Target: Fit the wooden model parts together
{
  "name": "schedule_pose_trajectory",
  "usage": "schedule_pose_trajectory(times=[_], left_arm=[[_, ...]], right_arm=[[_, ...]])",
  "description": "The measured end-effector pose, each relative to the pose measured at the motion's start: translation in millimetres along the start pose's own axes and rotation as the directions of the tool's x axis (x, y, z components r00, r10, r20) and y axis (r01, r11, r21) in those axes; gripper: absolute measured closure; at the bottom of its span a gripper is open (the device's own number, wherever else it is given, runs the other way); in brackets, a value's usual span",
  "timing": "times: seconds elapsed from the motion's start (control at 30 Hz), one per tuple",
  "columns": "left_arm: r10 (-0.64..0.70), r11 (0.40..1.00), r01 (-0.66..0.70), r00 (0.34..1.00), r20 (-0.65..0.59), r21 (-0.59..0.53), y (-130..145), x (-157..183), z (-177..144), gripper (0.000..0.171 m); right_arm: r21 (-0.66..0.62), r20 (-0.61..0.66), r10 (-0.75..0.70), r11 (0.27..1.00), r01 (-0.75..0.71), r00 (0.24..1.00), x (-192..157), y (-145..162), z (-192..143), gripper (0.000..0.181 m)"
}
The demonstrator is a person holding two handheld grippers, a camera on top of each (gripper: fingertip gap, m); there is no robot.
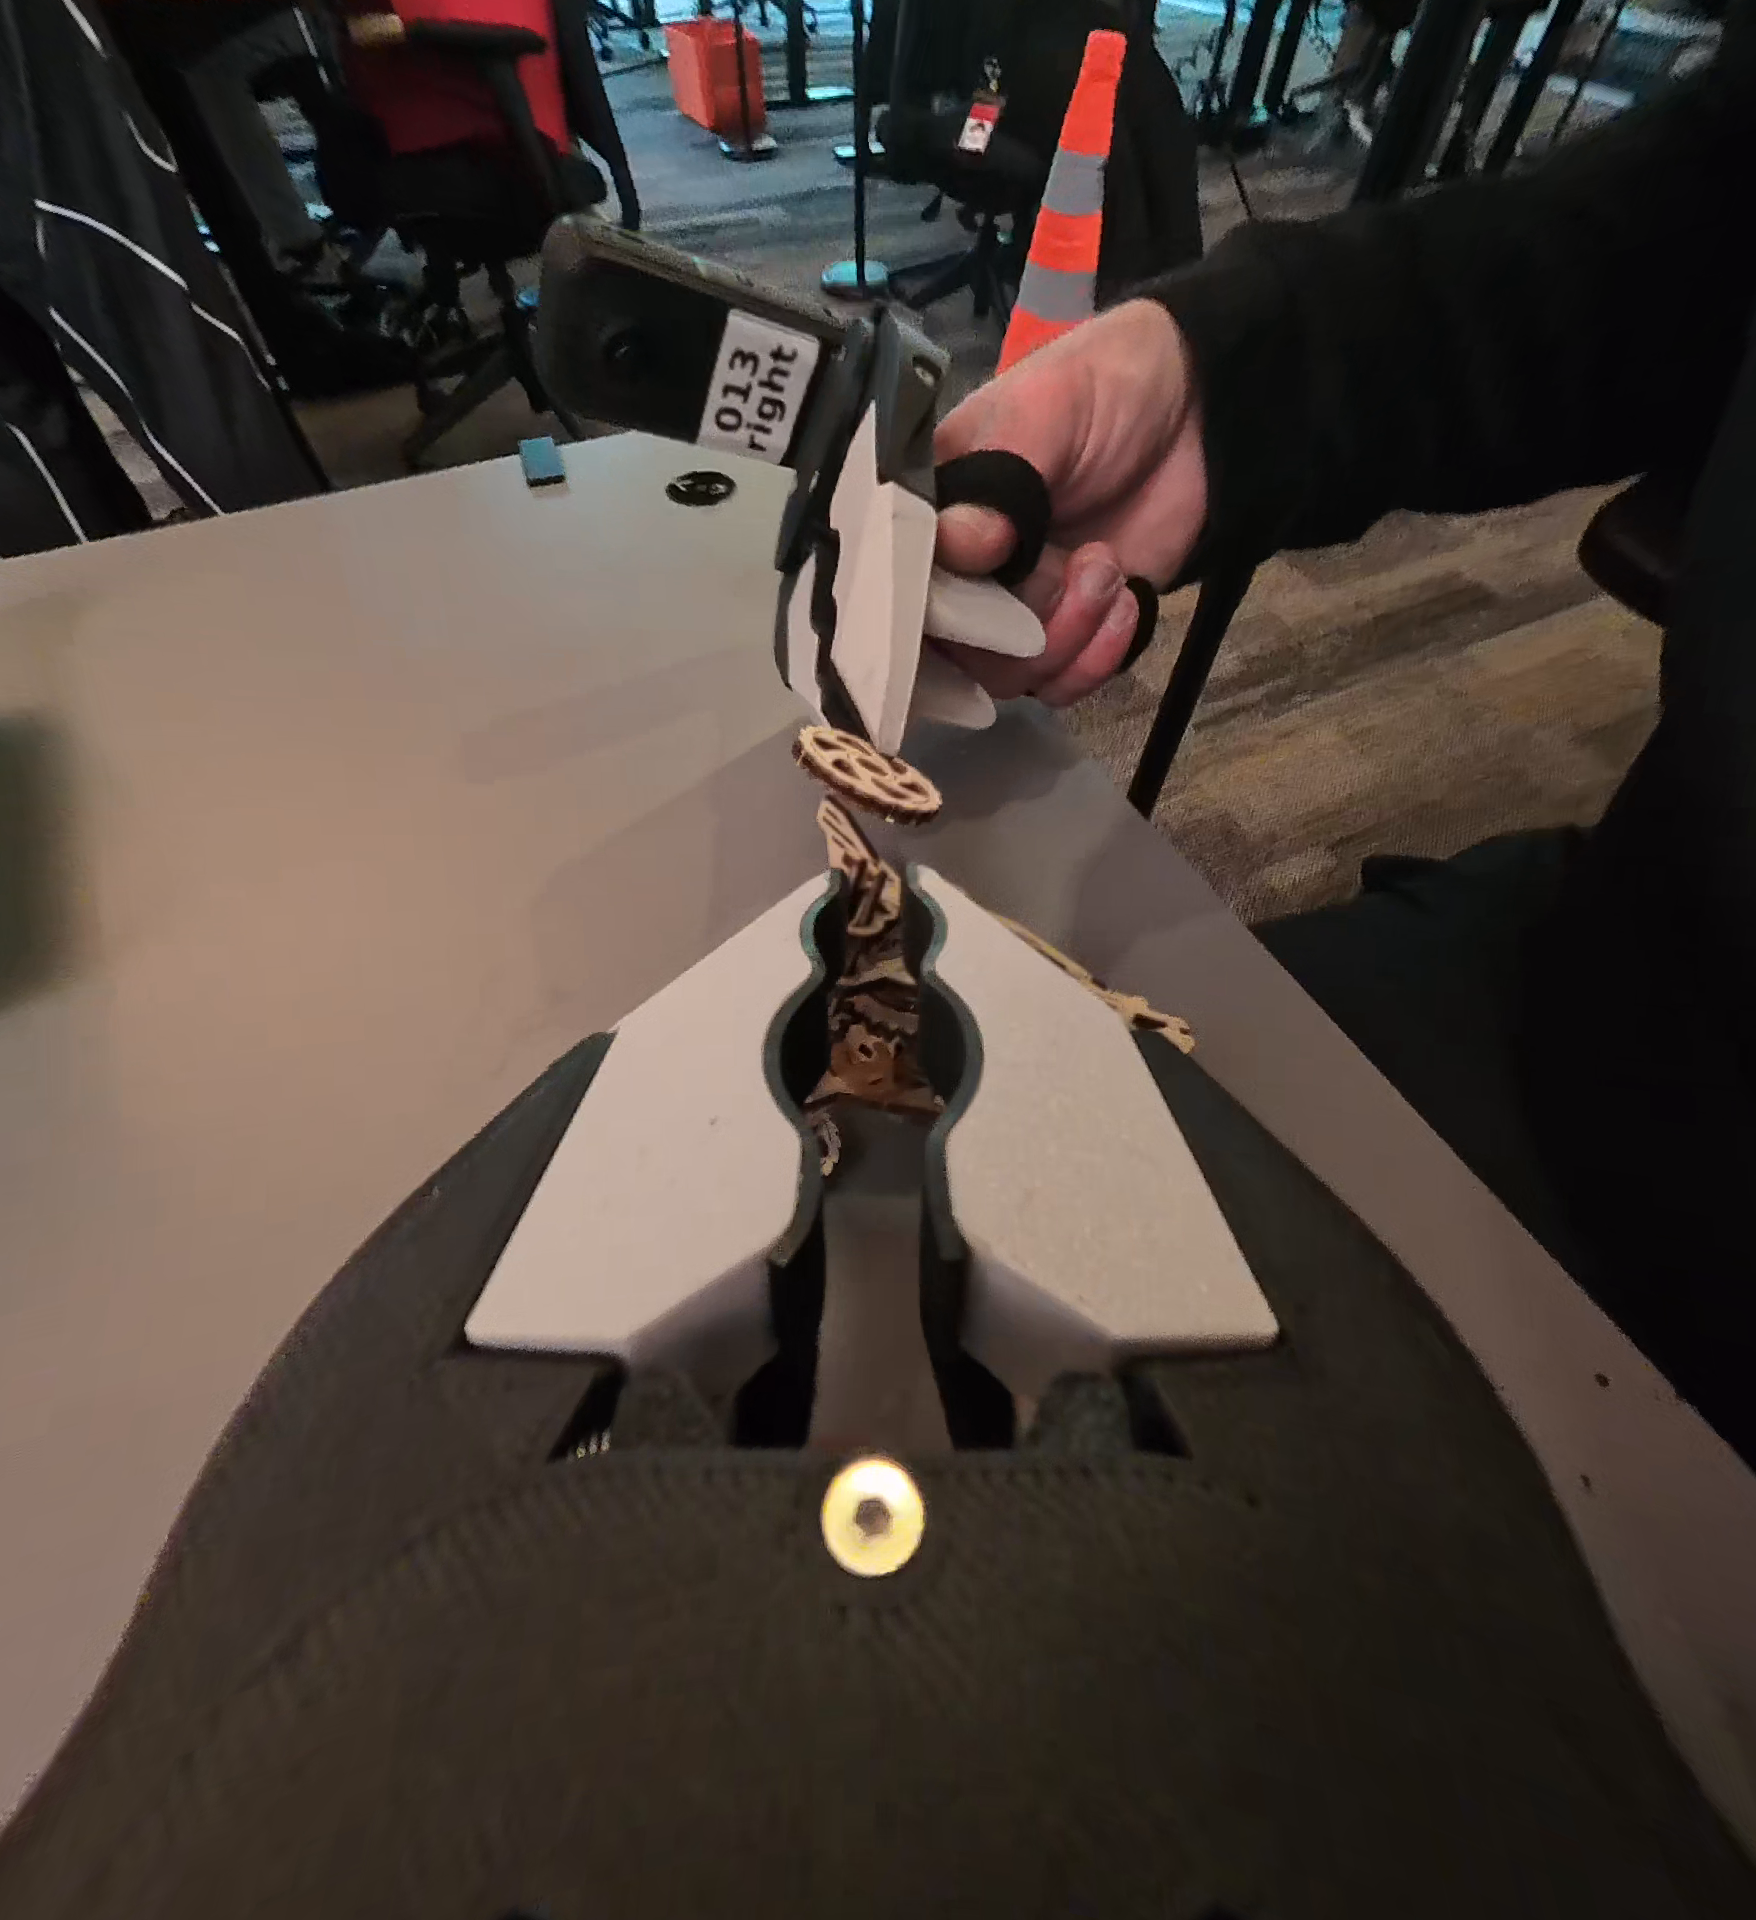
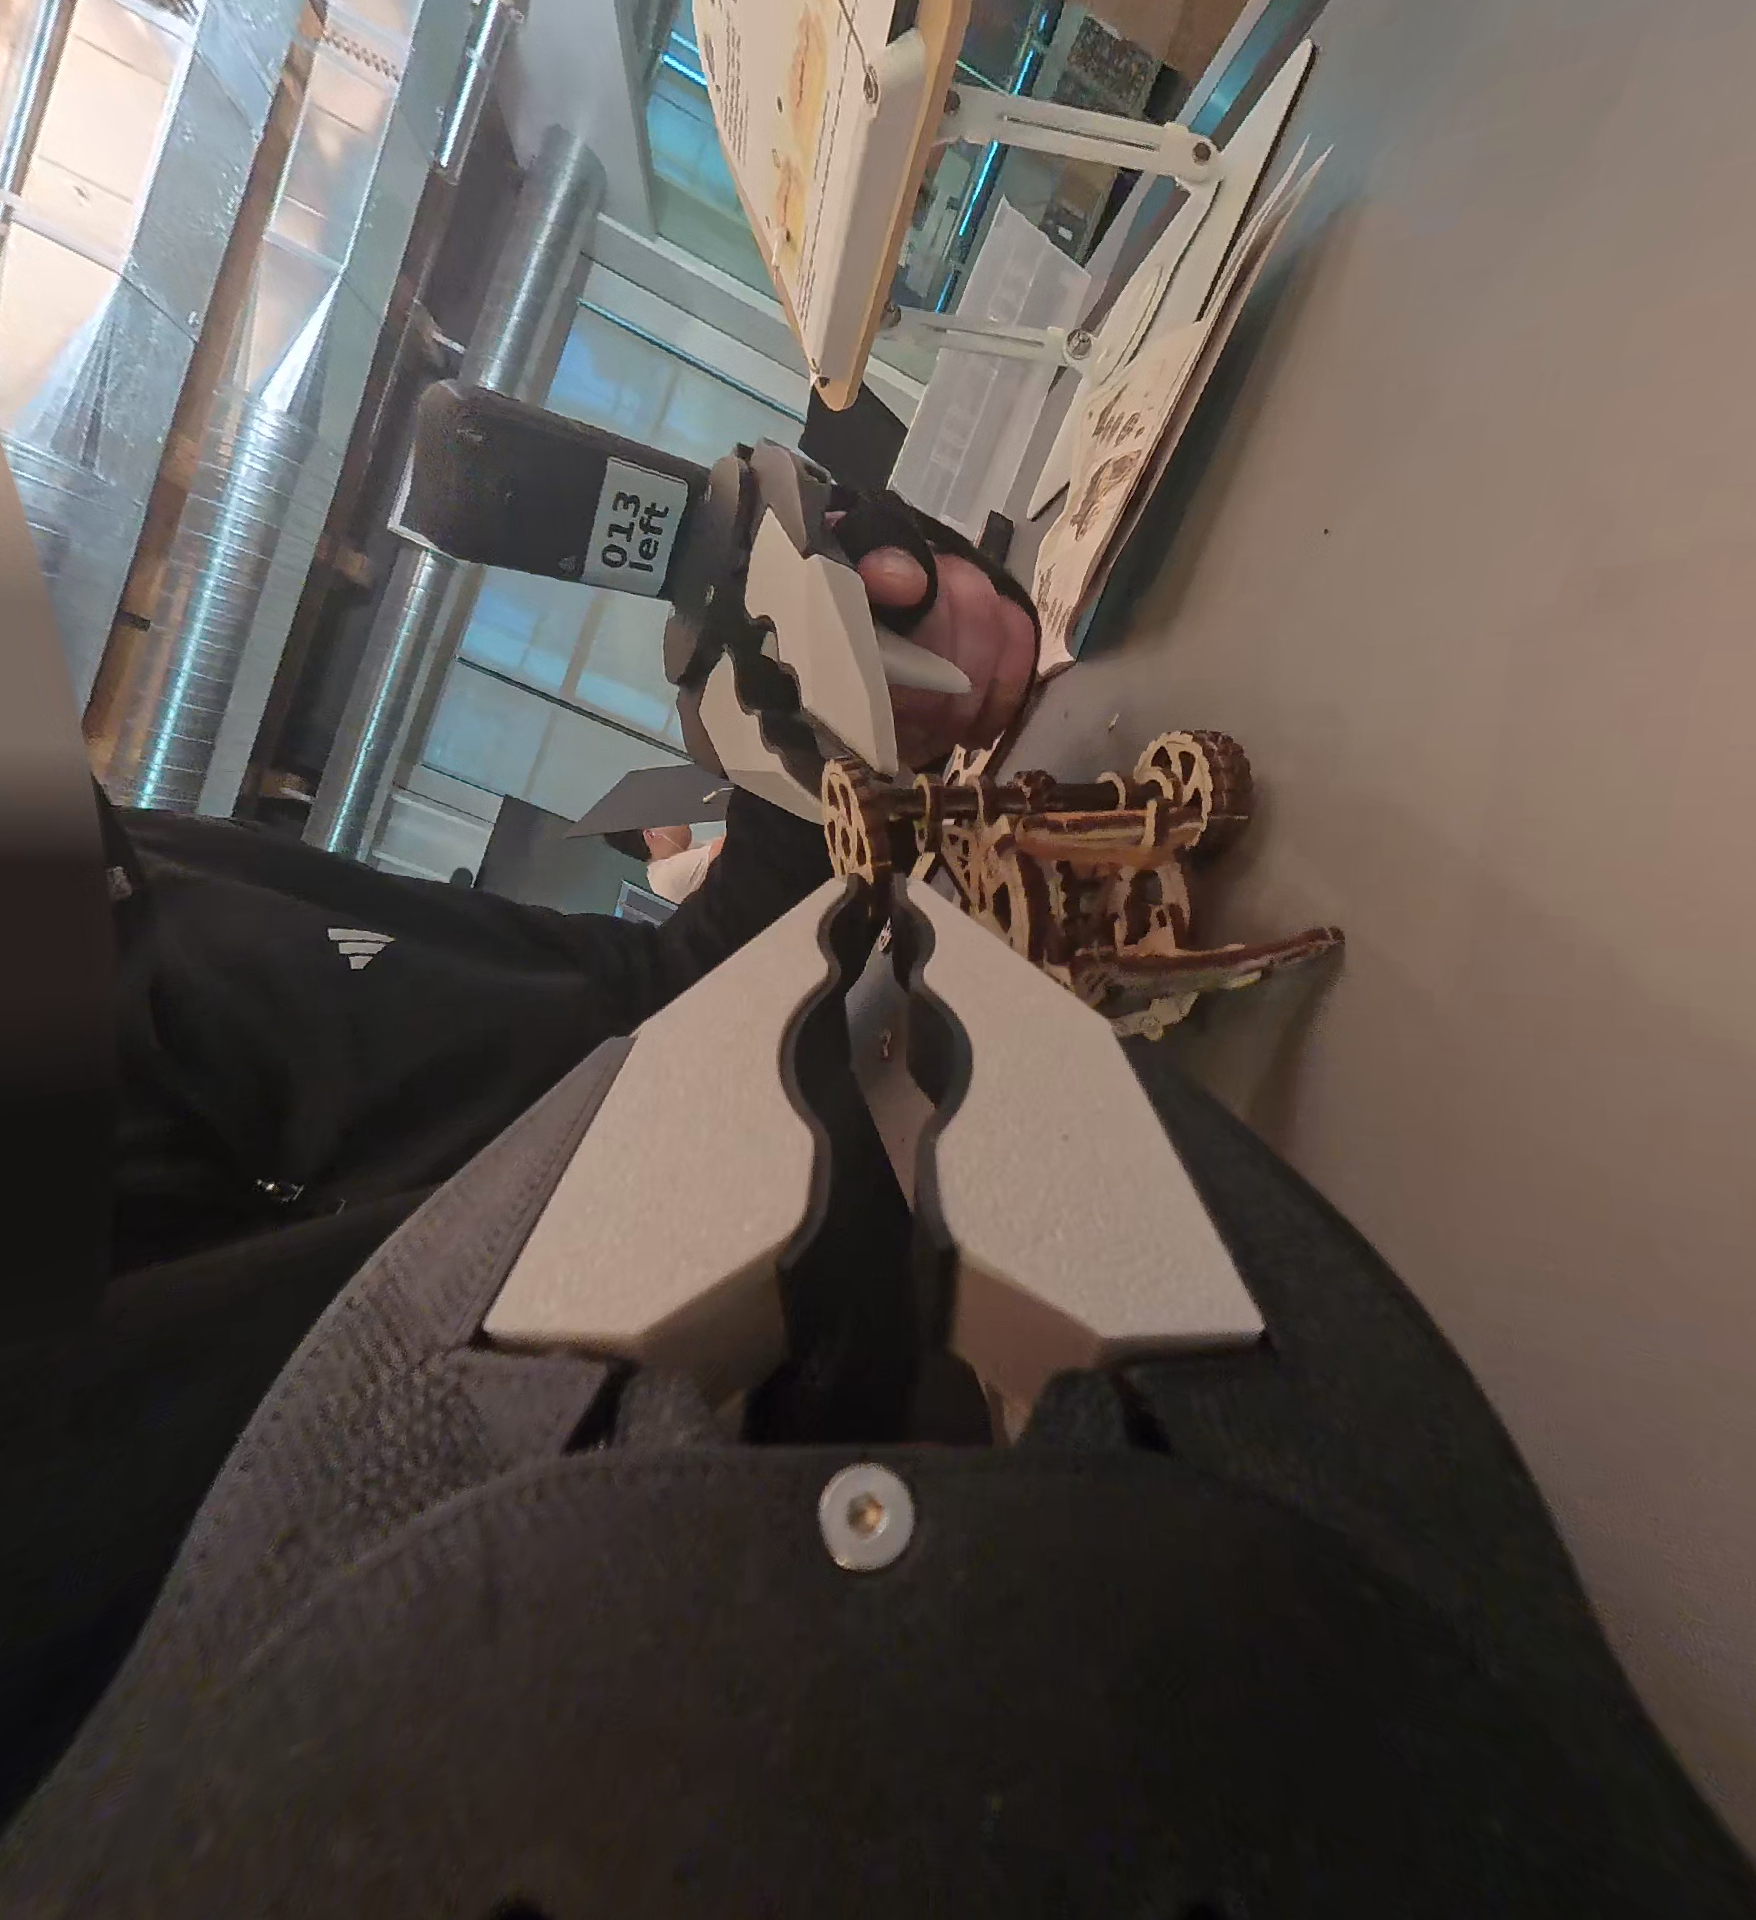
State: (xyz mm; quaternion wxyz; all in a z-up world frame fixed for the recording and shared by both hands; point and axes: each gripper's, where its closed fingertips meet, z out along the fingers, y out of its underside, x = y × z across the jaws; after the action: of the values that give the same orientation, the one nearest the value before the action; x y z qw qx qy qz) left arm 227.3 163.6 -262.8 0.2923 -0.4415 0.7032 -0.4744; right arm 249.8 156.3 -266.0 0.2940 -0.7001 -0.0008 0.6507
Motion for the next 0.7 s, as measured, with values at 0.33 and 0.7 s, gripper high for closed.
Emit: schedule_pose_trajectory(times=[0.33, 0.7], left_arm=[[0.052, 0.996, -0.054, 0.998, -0.043, -0.066, 4.4, -1.4, 9.2, 0.166], [-0.038, 0.998, 0.043, 0.991, 0.129, -0.038, 1.1, -6.7, 17.0, 0.168]], right_arm=[[0.013, -0.003, 0.01, 1.0, -0.01, 1.0, 0.9, 4.0, -5.6, 0.179], [0.004, -0.016, 0.045, 0.999, -0.045, 0.999, -0.1, 2.6, -0.1, 0.179]])
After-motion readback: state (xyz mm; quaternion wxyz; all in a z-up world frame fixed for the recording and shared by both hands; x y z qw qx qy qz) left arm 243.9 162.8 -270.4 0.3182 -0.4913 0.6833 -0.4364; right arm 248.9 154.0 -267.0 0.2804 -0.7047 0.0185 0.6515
